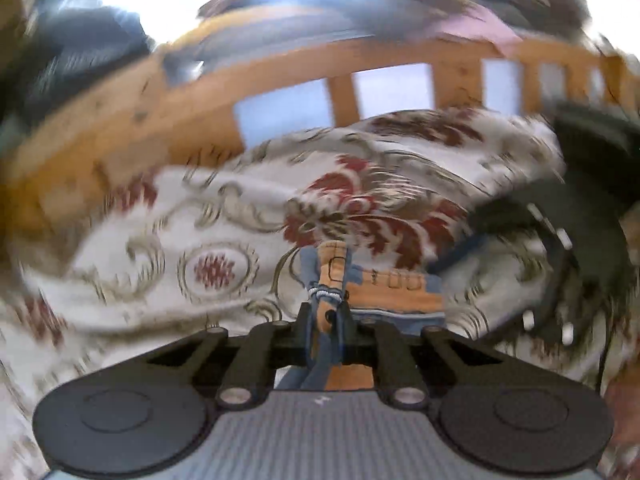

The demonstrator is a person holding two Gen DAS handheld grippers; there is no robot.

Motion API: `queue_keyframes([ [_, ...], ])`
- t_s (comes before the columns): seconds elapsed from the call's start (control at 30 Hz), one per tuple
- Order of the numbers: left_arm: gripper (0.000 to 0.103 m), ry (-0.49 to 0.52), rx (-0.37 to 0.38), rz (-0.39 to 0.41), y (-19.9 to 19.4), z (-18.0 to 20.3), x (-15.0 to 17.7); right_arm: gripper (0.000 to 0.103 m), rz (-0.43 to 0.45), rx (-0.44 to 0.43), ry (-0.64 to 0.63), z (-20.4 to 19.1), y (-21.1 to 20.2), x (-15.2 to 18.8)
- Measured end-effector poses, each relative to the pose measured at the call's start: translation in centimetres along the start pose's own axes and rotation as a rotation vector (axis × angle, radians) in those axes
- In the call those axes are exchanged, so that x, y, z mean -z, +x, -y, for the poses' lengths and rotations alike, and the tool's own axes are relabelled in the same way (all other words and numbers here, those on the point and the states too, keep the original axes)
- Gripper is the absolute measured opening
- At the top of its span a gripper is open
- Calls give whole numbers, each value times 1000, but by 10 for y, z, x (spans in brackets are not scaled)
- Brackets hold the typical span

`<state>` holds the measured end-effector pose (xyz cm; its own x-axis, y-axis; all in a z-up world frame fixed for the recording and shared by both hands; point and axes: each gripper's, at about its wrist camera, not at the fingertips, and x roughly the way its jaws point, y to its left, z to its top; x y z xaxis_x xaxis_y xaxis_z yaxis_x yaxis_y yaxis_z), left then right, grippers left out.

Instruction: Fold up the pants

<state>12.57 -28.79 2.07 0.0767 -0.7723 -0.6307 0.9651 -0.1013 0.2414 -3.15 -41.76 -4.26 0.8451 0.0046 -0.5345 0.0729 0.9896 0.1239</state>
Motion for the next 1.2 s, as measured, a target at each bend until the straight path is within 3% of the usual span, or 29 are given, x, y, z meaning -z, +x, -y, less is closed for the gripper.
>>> queue_keyframes([
  [0.17, 11, 110, -19, 16, -7, 22, 5, 90, -53, -127, -98, 24, 14, -20],
  [0.33, 10, 185, -38, 37, -13, 28, 4, 91, -183, -316, -71, 52, 49, -39],
  [0.47, 10, 189, -45, 38, -14, 26, 3, 89, -221, -398, -39, 62, 57, -47],
  [0.5, 10, 180, -48, 38, -14, 24, 3, 78, -219, -405, -26, 63, 54, -46],
  [0.53, 10, 177, -55, 41, -14, 23, 3, 55, -223, -418, 2, 65, 53, -46],
  [0.57, 10, 173, -61, 42, -13, 22, 3, 42, -241, -425, 53, 70, 54, -45],
  [0.6, 10, 166, -67, 44, -13, 20, 3, 22, -250, -399, 91, 74, 53, -43],
  [0.73, 10, 89, -81, 50, -4, 9, 4, 13, -197, -338, 219, 78, 32, -39],
  [0.83, 10, -13, -114, 12, 20, -6, 5, 11, -179, -271, 292, 72, 24, -33],
  [0.93, 19, -234, -71, -24, 45, -28, 11, 11, -185, -189, 349, 65, 27, -25],
  [1.0, 28, -417, -26, -23, 52, -48, 18, 11, -175, -156, 400, 64, 27, -23],
  [1.07, 56, -559, 6, -2, 47, -65, 26, 12, -157, -124, 420, 59, 26, -23],
  [1.2, 64, -789, 87, 9, 29, -93, 41, 13, -124, -45, 416, 41, 25, -23],
])
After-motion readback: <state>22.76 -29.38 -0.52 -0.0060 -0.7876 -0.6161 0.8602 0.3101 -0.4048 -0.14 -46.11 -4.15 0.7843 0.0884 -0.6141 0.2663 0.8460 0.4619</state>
